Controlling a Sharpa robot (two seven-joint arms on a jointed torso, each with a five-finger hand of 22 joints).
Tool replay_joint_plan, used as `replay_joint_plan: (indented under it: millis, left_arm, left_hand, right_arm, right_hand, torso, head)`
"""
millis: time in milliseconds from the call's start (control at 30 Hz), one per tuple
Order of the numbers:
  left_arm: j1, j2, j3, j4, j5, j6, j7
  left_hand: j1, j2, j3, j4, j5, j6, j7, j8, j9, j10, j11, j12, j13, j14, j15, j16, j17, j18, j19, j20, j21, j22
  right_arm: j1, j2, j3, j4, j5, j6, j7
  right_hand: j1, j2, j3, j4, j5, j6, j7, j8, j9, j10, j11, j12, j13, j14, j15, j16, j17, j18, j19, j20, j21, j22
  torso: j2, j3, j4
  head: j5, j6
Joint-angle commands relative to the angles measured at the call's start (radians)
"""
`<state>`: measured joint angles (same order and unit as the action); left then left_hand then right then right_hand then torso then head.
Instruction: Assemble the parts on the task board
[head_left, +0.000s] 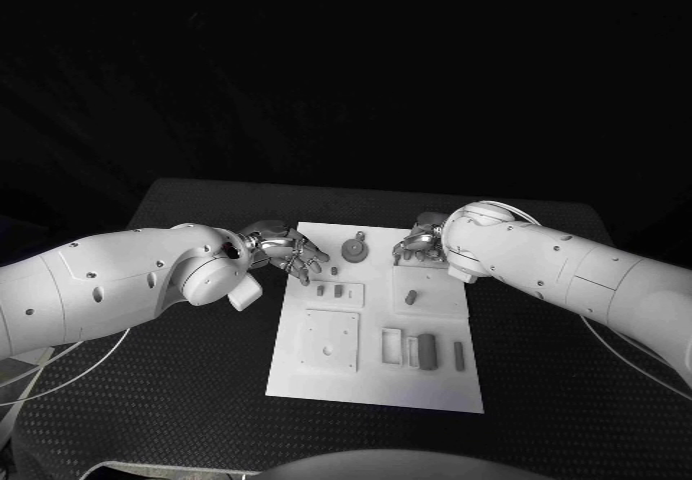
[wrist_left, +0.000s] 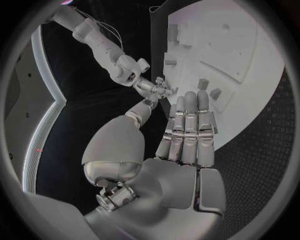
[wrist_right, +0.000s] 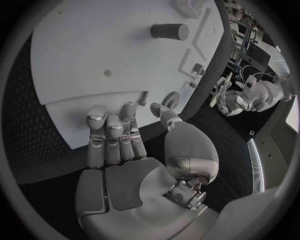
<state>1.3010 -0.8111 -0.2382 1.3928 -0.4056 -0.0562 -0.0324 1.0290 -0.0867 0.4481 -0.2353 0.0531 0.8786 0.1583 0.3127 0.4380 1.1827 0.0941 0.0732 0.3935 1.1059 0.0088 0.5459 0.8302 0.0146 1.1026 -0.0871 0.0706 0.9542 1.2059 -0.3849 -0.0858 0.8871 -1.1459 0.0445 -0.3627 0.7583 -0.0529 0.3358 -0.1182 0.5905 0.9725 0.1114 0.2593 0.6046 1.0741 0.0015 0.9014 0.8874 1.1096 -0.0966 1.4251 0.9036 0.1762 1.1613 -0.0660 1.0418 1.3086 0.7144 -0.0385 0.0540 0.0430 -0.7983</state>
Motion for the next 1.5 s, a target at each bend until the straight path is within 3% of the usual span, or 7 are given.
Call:
replay_joint_plan:
  millis: [33,467,667,700,733,1133,1500]
  left_arm:
    - [0.001,0.005,0.001,0.002,-0.002,0.017,0.003]
    - [0.001,0.009,0.001,-0.004,-0.002,0.022,0.003]
    - [0.001,0.011,0.001,-0.006,-0.002,0.021,0.002]
    - [0.001,0.011,0.001,-0.007,-0.002,0.021,0.002]
    - [0.001,0.011,0.001,-0.007,-0.002,0.019,0.002]
    - [0.001,0.019,0.001,-0.009,-0.004,0.029,0.001]
    - [0.001,0.021,0.001,-0.011,-0.004,0.033,0.000]
  left_hand:
    - [0.004,-0.001,0.000,-0.006,-0.004,0.002,0.001,0.004,-0.001,-0.001,0.006,-0.002,-0.001,0.007,0.000,-0.005,0.002,-0.009,0.000,-0.002,0.002,0.002]
    - [0.003,-0.001,0.000,-0.005,-0.004,0.002,0.001,0.004,-0.001,-0.001,0.006,-0.002,-0.001,0.007,0.000,-0.005,0.002,-0.009,0.000,-0.002,0.002,0.002]
    - [0.003,-0.001,0.000,-0.005,-0.004,0.002,0.001,0.004,-0.001,-0.001,0.006,-0.002,-0.001,0.007,0.000,-0.006,0.002,-0.009,0.000,-0.002,0.002,0.002]
    - [0.003,-0.001,0.000,-0.005,-0.004,0.002,0.001,0.004,-0.001,-0.001,0.006,-0.002,-0.001,0.007,0.000,-0.006,0.002,-0.009,0.000,-0.002,0.002,0.002]
    - [0.003,-0.001,0.000,-0.005,-0.004,0.002,0.001,0.004,-0.001,-0.001,0.006,-0.002,-0.001,0.007,0.000,-0.006,0.002,-0.009,0.000,-0.002,0.002,0.002]
    - [0.000,-0.003,-0.002,-0.005,-0.004,0.001,0.000,0.004,-0.001,-0.001,0.006,-0.002,-0.001,0.006,0.000,-0.007,0.003,-0.010,-0.001,-0.001,0.002,0.002]
    - [-0.001,-0.003,-0.002,-0.004,-0.004,0.001,0.000,0.004,-0.001,-0.001,0.006,-0.002,-0.001,0.006,0.001,-0.007,0.003,-0.010,-0.001,-0.001,0.001,0.002]
  right_arm:
    - [-0.001,0.014,-0.002,-0.015,0.025,0.096,-0.020]
    - [0.003,0.047,-0.002,-0.050,-0.053,0.132,-0.021]
    - [0.003,0.064,-0.003,-0.072,-0.091,0.142,-0.018]
    - [0.003,0.067,-0.003,-0.077,-0.092,0.143,-0.018]
    - [0.003,0.069,-0.003,-0.082,-0.093,0.144,-0.018]
    - [0.002,0.109,-0.010,-0.123,-0.094,0.135,-0.009]
    - [0.000,0.128,-0.011,-0.148,-0.097,0.121,-0.003]
  right_hand:
    - [-0.031,0.004,-0.003,0.014,0.005,0.009,-0.004,0.004,-0.005,0.008,-0.004,0.005,-0.004,0.000,-0.010,0.005,0.003,0.086,-0.002,0.001,0.006,0.019]
    - [-0.043,0.016,0.003,-0.011,0.005,0.017,-0.007,0.005,-0.009,0.014,-0.007,0.008,-0.008,0.003,-0.012,0.009,0.009,0.086,-0.003,-0.003,0.014,0.019]
    - [-0.013,0.034,0.022,-0.080,0.005,0.031,-0.011,0.011,-0.007,0.021,-0.011,0.014,-0.011,0.008,-0.015,0.012,0.013,0.086,0.001,-0.001,0.021,0.017]
    - [0.006,0.001,0.110,-0.042,0.010,0.038,-0.012,0.013,-0.009,0.025,-0.008,0.012,-0.016,0.010,-0.017,0.007,0.012,0.086,0.007,0.002,0.015,0.010]
    - [0.013,-0.008,0.118,-0.048,0.005,0.036,-0.011,0.011,-0.010,0.025,-0.011,0.013,-0.016,0.012,-0.015,0.008,0.013,0.086,0.010,0.002,0.018,0.012]
    - [0.042,0.007,0.147,-0.087,0.001,0.043,-0.012,0.018,-0.005,0.027,-0.012,0.018,-0.017,0.016,-0.015,0.009,0.017,0.086,0.015,0.009,0.025,0.016]
    - [0.027,-0.012,0.144,-0.085,0.001,0.042,-0.011,0.019,-0.003,0.026,-0.011,0.017,-0.020,0.015,-0.014,0.006,0.017,0.086,0.014,0.013,0.024,0.015]
  torso:
    - [0.000,0.0000,0.0003]
    - [0.000,-0.0002,-0.0011]
    - [0.000,0.0005,-0.0003]
    - [0.000,0.0005,-0.0003]
    - [0.000,0.0007,-0.0001]
    - [0.000,0.0013,0.0003]
    - [0.000,0.0002,0.0004]
  head:
    - [-0.002,0.000]
    - [-0.002,-0.002]
    - [-0.004,-0.003]
    - [-0.004,-0.003]
    - [-0.005,-0.003]
    - [-0.009,-0.002]
    - [-0.009,-0.003]
